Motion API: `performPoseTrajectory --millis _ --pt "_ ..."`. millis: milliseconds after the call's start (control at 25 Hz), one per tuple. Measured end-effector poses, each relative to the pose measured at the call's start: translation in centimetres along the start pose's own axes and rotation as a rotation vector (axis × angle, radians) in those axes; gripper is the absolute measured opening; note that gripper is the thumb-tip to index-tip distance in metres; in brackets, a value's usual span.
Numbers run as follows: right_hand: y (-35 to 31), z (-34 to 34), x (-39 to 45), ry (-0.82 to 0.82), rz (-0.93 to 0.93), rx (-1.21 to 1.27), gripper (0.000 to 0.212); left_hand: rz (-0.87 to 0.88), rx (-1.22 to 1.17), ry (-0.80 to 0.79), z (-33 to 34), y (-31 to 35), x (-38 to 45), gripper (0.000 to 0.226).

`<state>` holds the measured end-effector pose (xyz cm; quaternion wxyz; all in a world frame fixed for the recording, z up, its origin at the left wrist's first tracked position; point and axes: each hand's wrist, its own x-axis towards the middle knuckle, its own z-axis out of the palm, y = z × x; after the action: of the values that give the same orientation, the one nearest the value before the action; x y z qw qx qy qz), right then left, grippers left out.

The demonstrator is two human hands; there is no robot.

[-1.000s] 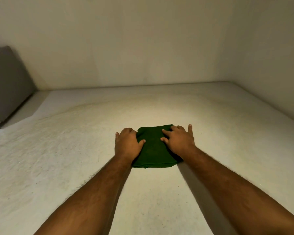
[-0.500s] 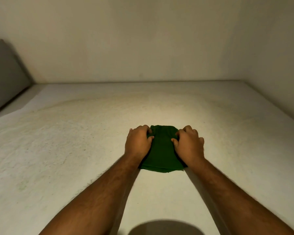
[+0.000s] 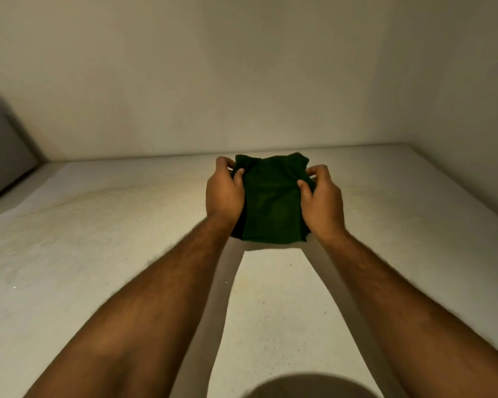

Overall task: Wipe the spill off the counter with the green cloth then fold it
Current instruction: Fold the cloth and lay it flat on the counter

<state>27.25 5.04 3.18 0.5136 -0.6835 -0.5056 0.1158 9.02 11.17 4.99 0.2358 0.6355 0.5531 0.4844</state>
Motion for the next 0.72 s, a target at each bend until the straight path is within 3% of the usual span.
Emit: performPoseTrajectory --millis 120,200,320,400,520,720 --pt "2.2 0.0 4.5 -0.114 0.118 -0.212 0.056 -0.188 0.156 -0.152 1.6 -0.4 3.7 0.055" --pt "4.5 -0.1 5.0 -0.24 0.105 -0.507 0.067 -0.175 0.322 -0.247 2.6 -1.9 3.5 0.063" --pt "7.0 0.9 3.3 -0.356 -0.116 -0.726 0.04 -0.009 0.42 -0.508 4.8 -4.3 0.8 0.06" --pt "7.6 2.0 2.3 -0.38 -0.155 -0.748 0.035 0.12 0.574 -0.629 6.4 -5.7 -0.8 0.063" --pt "7.7 3.3 2.1 -0.365 -0.146 -0.741 0.039 0.115 0.641 -0.624 8.4 -6.8 -1.6 0.07" --pt "9.6 4.6 3.4 -0.476 -0.09 -0.791 0.06 0.069 0.736 -0.607 10.7 -6.3 -2.1 0.073"
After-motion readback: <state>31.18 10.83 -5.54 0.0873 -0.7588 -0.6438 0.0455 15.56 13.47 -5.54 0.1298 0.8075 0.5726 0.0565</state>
